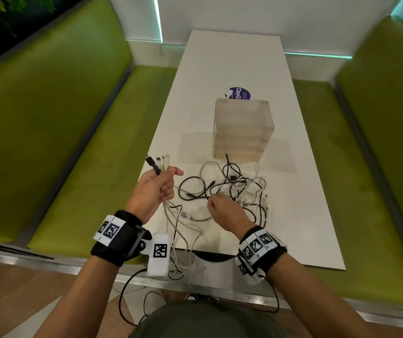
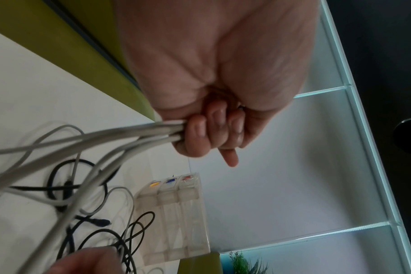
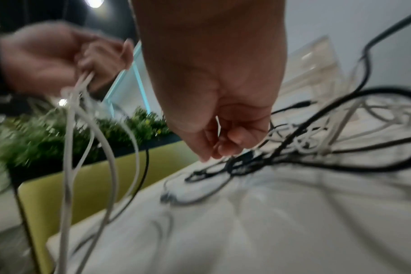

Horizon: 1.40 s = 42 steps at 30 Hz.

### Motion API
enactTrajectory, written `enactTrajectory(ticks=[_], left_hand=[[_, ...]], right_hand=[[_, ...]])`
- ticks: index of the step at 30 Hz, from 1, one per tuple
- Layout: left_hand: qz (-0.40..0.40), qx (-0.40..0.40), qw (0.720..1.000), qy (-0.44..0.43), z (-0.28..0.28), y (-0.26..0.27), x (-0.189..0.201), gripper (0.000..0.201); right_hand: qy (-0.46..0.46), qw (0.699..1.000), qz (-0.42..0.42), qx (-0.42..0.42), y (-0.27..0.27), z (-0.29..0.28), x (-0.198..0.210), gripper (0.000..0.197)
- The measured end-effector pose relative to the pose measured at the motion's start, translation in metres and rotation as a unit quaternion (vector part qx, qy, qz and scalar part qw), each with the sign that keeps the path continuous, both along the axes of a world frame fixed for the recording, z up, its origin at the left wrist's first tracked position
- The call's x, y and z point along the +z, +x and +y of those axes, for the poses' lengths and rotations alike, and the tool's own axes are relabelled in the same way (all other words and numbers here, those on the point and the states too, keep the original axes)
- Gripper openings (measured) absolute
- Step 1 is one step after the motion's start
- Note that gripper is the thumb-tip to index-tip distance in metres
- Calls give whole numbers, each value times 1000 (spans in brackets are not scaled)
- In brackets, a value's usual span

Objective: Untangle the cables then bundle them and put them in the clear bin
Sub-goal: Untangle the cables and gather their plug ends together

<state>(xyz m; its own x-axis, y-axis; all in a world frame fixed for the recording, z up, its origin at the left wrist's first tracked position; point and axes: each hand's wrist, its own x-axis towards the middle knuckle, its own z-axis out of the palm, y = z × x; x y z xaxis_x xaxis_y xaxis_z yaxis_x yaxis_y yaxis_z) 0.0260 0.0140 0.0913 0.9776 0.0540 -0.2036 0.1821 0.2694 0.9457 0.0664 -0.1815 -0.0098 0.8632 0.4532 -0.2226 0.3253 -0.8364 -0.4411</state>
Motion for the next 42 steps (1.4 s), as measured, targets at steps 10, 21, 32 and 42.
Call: enactTrajectory(ticks=[10, 21, 32, 42], left_hand=[[-14, 19, 999, -36, -7, 2, -9, 31], [-1, 20, 1000, -24, -34, 12, -17, 30], [-38, -25, 999, -11, -62, 18, -17, 26], [-112, 45, 990, -77, -44, 21, 17, 37]], right_hand=[[-74, 992, -35, 94, -12, -4, -19, 17], [402, 912, -9, -78, -2, -7, 56, 12], [426, 901, -27, -74, -4, -7, 60, 8], [168, 983, 53, -59, 34, -28, 15, 23]])
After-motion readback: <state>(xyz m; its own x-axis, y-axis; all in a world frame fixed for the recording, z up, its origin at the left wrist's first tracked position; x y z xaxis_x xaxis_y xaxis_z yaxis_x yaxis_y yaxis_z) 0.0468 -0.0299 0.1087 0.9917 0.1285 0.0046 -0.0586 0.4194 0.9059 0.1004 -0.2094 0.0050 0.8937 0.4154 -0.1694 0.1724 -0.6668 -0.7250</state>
